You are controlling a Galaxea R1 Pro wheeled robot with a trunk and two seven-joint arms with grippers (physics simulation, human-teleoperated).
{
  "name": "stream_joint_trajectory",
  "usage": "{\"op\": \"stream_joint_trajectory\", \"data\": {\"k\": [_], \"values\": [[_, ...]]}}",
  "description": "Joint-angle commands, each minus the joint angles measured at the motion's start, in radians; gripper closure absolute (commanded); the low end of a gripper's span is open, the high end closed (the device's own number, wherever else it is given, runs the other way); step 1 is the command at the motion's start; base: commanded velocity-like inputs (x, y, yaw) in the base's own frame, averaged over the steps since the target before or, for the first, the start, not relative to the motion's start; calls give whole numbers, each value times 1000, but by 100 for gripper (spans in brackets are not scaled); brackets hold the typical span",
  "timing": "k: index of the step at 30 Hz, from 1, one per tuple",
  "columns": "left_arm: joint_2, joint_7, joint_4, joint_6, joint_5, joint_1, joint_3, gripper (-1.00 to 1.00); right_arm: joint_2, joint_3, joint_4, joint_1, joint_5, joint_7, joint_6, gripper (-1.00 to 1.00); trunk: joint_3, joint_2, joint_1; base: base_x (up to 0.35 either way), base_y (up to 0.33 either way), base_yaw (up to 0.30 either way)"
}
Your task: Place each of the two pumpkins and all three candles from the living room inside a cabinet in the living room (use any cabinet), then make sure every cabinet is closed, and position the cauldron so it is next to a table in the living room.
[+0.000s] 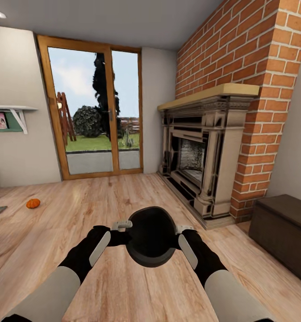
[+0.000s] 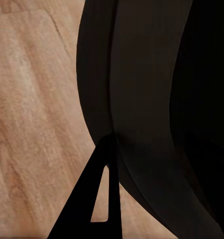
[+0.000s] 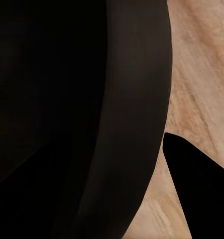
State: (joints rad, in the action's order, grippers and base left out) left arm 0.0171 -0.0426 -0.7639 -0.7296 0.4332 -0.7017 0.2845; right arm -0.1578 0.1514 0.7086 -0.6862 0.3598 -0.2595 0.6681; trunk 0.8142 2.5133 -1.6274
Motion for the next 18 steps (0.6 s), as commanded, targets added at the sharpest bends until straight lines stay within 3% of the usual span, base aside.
{"op": "stream_joint_trajectory", "data": {"k": [1,7,18], "values": [[0,-5,-2,-2,41,-1,22,100,1,5,1,-1,16,-9,2,100,1,1,0,-1,-147,289],[0,-5,-2,-2,41,-1,21,100,1,5,2,-1,15,-9,2,100,1,1,0,0,-107,289],[0,-5,-2,-2,41,-1,17,100,1,5,2,-1,15,-9,2,100,1,1,0,0,-10,289]]}}
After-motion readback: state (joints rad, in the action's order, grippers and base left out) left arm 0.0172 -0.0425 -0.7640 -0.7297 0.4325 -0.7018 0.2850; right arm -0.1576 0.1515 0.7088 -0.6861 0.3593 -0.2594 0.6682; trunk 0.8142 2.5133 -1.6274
